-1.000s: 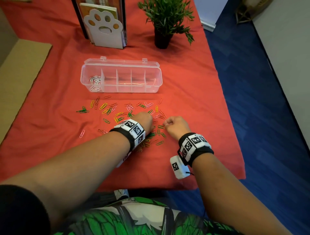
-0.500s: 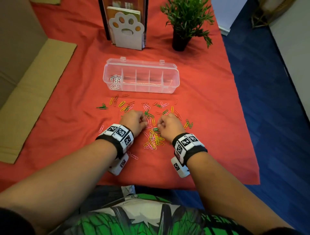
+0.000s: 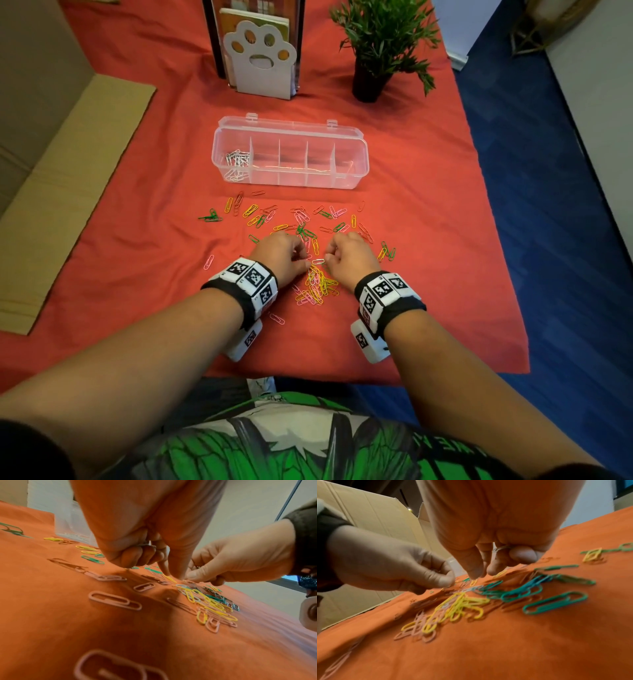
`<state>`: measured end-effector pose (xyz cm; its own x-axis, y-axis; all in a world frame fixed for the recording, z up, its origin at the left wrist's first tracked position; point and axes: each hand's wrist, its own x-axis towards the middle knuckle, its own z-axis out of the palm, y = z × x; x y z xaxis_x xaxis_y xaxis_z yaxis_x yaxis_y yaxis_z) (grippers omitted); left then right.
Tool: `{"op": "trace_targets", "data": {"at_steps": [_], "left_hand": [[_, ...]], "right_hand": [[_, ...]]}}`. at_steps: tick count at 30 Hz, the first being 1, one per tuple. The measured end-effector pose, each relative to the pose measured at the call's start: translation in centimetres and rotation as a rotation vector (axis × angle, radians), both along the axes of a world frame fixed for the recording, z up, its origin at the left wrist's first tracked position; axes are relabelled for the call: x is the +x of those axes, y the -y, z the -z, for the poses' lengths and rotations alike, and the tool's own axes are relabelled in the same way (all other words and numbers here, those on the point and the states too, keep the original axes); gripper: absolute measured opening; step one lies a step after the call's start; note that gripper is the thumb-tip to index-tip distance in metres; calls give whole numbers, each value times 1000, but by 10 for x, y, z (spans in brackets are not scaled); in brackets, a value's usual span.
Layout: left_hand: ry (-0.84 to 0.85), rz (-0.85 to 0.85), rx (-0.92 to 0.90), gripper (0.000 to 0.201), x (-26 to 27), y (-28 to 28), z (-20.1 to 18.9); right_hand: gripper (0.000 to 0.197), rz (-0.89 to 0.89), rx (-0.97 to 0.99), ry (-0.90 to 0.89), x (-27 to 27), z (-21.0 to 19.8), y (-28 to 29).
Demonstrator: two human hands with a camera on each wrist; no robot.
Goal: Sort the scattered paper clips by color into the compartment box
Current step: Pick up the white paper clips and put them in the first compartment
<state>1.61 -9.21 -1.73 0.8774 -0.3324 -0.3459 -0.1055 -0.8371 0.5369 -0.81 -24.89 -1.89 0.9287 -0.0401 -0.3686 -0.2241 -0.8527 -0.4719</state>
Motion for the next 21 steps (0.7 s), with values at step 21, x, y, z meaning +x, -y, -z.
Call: {"op": "trace_targets", "data": {"at_steps": [21], "left_hand": [[94, 251, 108, 19, -10, -13, 3]], "right_hand": [[17, -195, -209, 65, -5, 0, -16]]}}
